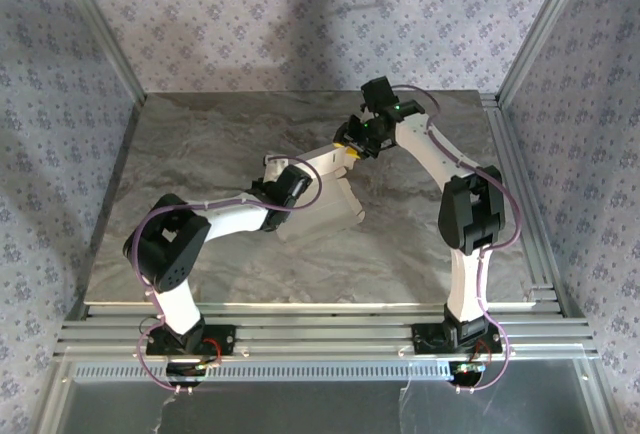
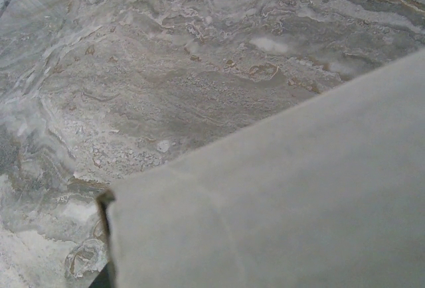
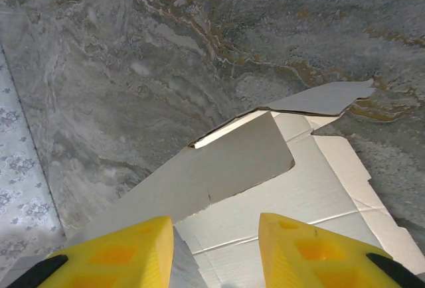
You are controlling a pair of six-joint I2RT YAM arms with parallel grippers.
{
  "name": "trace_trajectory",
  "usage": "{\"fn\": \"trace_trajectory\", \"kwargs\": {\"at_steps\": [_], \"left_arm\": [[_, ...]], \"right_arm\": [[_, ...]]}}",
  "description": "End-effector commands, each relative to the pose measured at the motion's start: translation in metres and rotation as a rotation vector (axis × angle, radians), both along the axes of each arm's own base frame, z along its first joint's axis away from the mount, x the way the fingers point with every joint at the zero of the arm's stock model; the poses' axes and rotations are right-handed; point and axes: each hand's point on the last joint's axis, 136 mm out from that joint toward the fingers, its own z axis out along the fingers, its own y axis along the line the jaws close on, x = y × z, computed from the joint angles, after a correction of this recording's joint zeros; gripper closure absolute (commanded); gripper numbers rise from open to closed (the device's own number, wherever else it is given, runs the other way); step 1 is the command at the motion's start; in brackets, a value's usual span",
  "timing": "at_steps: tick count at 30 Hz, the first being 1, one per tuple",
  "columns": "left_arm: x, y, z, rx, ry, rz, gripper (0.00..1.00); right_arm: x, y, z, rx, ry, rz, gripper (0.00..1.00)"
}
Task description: Fold the paper box
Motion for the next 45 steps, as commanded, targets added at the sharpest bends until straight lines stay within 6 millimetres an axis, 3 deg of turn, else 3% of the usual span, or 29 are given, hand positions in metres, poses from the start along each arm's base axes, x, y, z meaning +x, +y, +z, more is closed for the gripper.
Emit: {"fn": "trace_trajectory", "kwargs": {"at_steps": [1,7,13,20,30,45], "left_arm": [[-0.003,0.007,-0.007,0.099,0.051,-0.018,1.00],[0.002,0.004,-0.006,0.098,0.050,-0.021,1.00],[0.004,0.001,-0.006,0.102,0.050,-0.028,1.00],[0.006,0.000,-0.008,0.108,0.046,-0.031,1.00],[0.011,-0.005,-0.010,0.111,0.042,-0.034,1.00],[0.017,-0.010,-0.009,0.111,0.039,-0.040,1.00]], "right_arm": [[0.002,-0.007,0.019,-0.026,-0.061,0.021,0.60],[0.008,0.000,0.007,-0.021,-0.040,0.033,0.60],[0.019,0.002,0.011,-0.034,-0.073,0.036,0.60],[0.022,-0.006,-0.004,-0.086,-0.074,0.045,0.61],[0.024,0.005,-0.018,-0.060,-0.048,0.058,0.64],[0.032,0.016,-0.006,0.107,-0.041,-0.031,0.79]]}}
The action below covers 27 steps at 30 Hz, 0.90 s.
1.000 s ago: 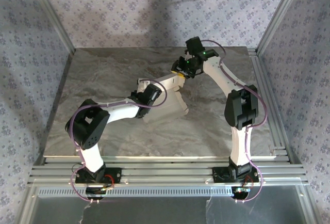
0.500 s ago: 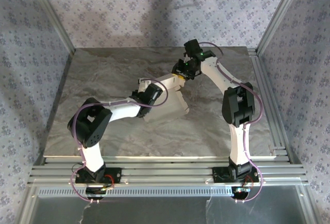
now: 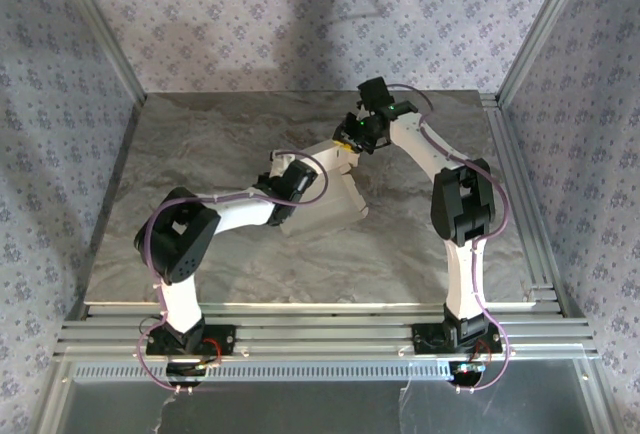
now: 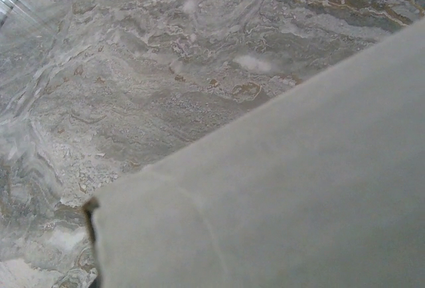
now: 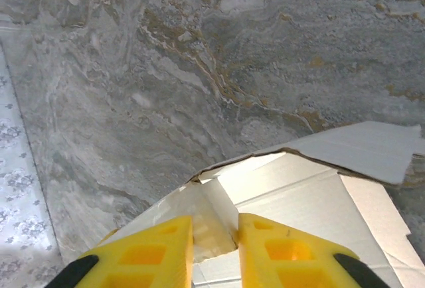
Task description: Fold the paper box
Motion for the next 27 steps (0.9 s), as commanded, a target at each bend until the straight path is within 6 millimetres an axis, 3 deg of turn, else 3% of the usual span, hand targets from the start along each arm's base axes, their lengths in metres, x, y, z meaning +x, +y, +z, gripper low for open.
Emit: {"fn": "trace_trajectory", "kwargs": {"at_steps": [1,7,13,14,16,18,20,23,27], "left_arm": [[0.000,0.002,-0.008,0.079,0.042,-0.020,1.00],[0.002,0.002,-0.004,0.062,0.036,-0.010,1.00],[0.005,0.004,0.000,0.021,0.045,0.022,1.00],[0.005,0.005,0.003,0.011,0.045,0.034,1.00],[0.006,0.008,0.007,-0.015,0.046,0.057,1.00],[0.007,0.010,0.014,-0.067,0.039,0.064,1.00],[0.010,0.011,0.026,-0.133,0.034,0.066,1.00],[0.014,0.013,0.046,-0.233,0.028,0.057,1.00],[0.019,0.018,0.074,-0.405,0.026,0.033,1.00]], "right_arm": [[0.000,0.006,0.015,0.078,0.000,-0.028,0.82],[0.003,0.000,0.019,0.137,0.006,-0.094,0.99],[0.006,-0.005,0.029,0.255,0.023,-0.180,1.00],[0.006,-0.006,0.034,0.274,0.025,-0.193,0.96],[0.005,-0.010,0.050,0.286,0.001,-0.211,0.76],[0.003,-0.020,0.076,0.284,-0.063,-0.236,0.60],[0.000,-0.037,0.108,0.283,-0.136,-0.269,0.51],[-0.007,-0.067,0.138,0.288,-0.204,-0.324,0.49],[-0.024,-0.110,0.155,0.245,-0.246,-0.380,0.53]]}}
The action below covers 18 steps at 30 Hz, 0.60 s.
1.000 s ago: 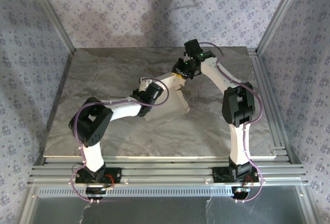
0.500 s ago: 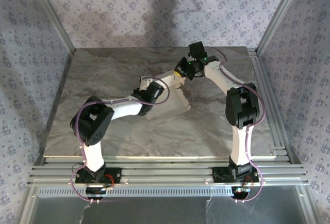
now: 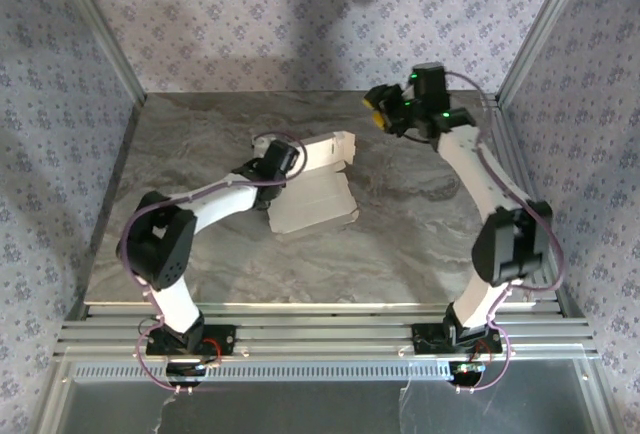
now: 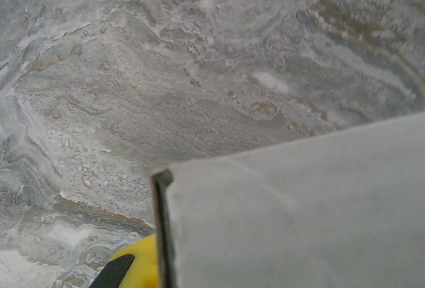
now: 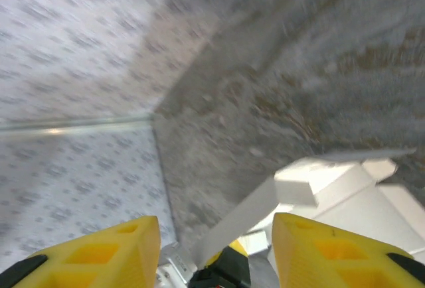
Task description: Fold the paper box
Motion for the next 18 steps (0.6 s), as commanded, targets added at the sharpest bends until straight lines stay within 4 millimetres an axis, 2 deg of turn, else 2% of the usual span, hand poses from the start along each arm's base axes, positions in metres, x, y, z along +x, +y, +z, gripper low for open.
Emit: {"fn": "trace_trajectory", "kwargs": {"at_steps": [1,6,9,13,18], "left_arm": [[0.006,-0.009,0.048,-0.225,-0.039,-0.040,1.00],[0.011,-0.001,0.076,-0.532,-0.026,-0.048,1.00],[0.013,-0.005,0.094,-0.689,-0.022,-0.068,1.00],[0.011,-0.016,0.118,-0.868,-0.027,-0.127,1.00],[0.006,-0.031,0.140,-0.995,-0.023,-0.190,1.00]], "right_arm": [[-0.016,-0.037,0.005,-0.050,-0.002,-0.070,0.54],[-0.043,-0.075,-0.002,-0.075,0.020,-0.119,0.61],[-0.053,-0.080,-0.003,-0.128,0.033,-0.089,0.63],[-0.056,-0.066,-0.015,-0.104,0.084,0.004,0.64],[-0.051,-0.037,-0.004,-0.069,0.091,0.096,0.63]]}}
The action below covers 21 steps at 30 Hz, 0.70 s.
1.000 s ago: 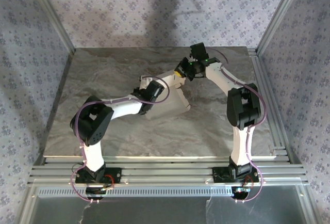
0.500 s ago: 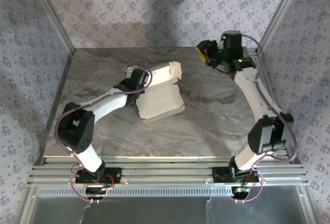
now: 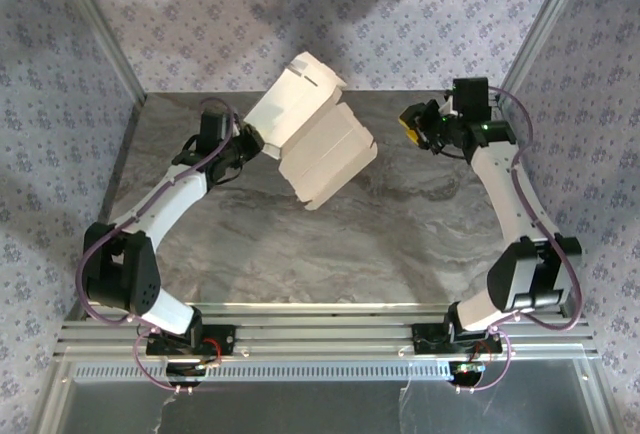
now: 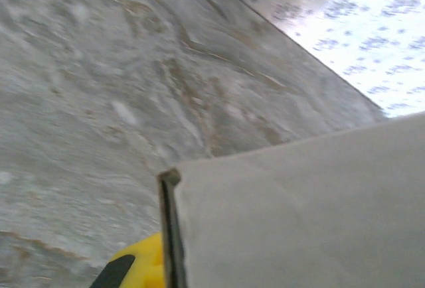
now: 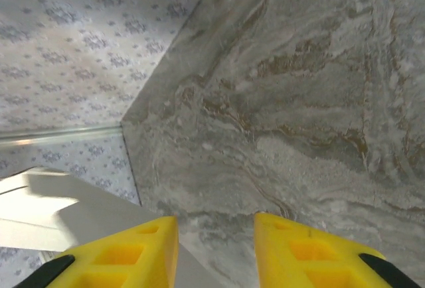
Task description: Fold the paper box
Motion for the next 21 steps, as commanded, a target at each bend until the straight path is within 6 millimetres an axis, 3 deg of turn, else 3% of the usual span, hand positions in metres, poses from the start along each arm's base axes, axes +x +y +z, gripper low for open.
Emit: {"fn": "trace_trajectory", "kwargs": {"at_steps": [1,5,14,21], "left_arm": [[-0.006,-0.022,0.052,-0.184,-0.076,-0.087,1.00],[-0.010,-0.025,0.054,-0.225,-0.066,-0.090,1.00],[-0.015,-0.033,0.045,-0.229,-0.037,-0.101,1.00],[-0.016,-0.044,0.041,-0.226,-0.025,-0.109,1.00]], "right_arm": [[-0.002,0.027,0.018,0.021,-0.004,0.104,0.63],[0.009,0.048,0.041,0.052,-0.047,0.132,0.63],[0.027,0.074,0.084,0.151,-0.123,0.123,0.62],[0.027,0.090,0.101,0.200,-0.148,0.124,0.62]]}}
